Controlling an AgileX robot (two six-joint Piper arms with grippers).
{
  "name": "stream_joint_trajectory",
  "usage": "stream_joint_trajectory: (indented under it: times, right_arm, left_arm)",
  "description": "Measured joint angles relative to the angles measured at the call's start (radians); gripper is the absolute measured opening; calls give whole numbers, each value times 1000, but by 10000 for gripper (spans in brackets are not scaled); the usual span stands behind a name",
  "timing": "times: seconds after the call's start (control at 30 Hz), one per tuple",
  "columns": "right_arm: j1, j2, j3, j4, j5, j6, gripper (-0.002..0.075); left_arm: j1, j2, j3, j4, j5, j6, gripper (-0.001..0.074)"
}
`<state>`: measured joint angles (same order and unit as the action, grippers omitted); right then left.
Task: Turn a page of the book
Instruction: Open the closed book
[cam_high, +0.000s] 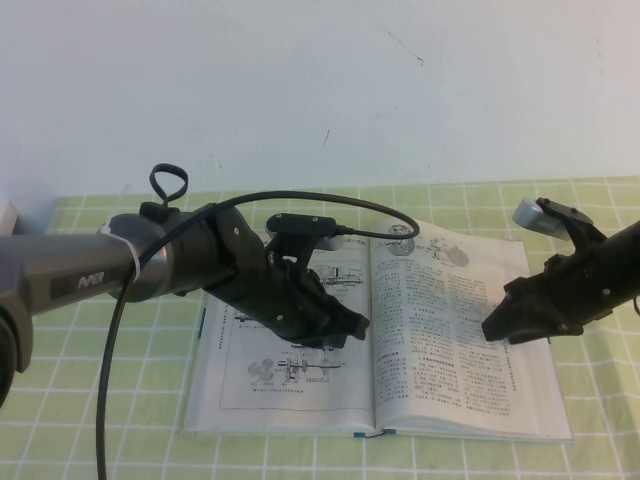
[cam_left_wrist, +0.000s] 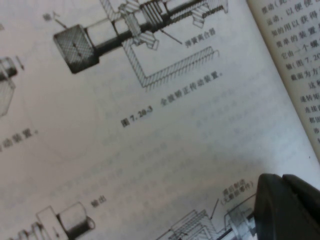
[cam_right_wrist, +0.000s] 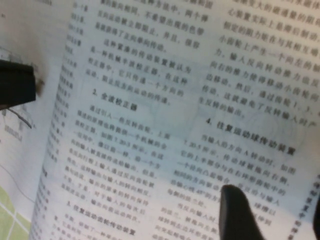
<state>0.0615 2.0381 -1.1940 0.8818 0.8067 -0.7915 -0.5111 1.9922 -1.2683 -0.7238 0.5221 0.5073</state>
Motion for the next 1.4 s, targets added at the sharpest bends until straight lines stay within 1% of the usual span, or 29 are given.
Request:
stream_joint_trajectory:
  times: [0.1, 0.17, 0.4, 0.5, 0.67, 0.77, 0.83, 0.87, 0.93, 1.0, 1.07, 1.13, 1.27, 1.4]
  right_arm:
    - [0, 4, -19, -4, 4, 0, 297]
    - [0, 4, -33, -6, 11, 0, 253]
    - [-4, -1, -87, -49, 73, 2, 41]
    - [-19, -29, -80, -105, 92, 46, 9]
    - [-37, -98, 9, -150, 41, 88, -1]
    - [-37, -100, 25, -149, 33, 90, -1]
    - [-37, -96, 25, -136, 26, 90, 9]
    - [-37, -93, 25, -125, 24, 88, 29]
    - [-37, -82, 25, -97, 20, 79, 92]
    - [-37, -65, 25, -70, 18, 77, 191]
    - [-37, -49, 25, -53, 16, 77, 274]
    - [-37, -37, 25, -47, 14, 77, 325]
    - [-37, -23, 25, -37, 6, 77, 355]
    - [-37, -9, 25, -27, 3, 77, 358]
  left_arm:
    - [0, 0, 0, 0, 2, 0, -4]
    - [0, 0, 0, 0, 2, 0, -4]
    - [0, 0, 0, 0, 2, 0, -4]
    - [0, 2, 0, 0, 2, 3, -4]
    - [0, 2, 0, 0, 2, 3, -4]
    - [0, 2, 0, 0, 2, 4, -4]
    - [0, 2, 0, 0, 2, 4, -4]
    - [0, 2, 0, 0, 2, 4, -4]
    - [0, 2, 0, 0, 2, 4, -4]
    - [0, 2, 0, 0, 2, 4, -4]
    - [0, 2, 0, 0, 2, 5, -4]
    - [0, 2, 0, 0, 2, 5, -4]
    - [0, 2, 0, 0, 2, 6, -4]
    - [0, 2, 0, 0, 2, 6, -4]
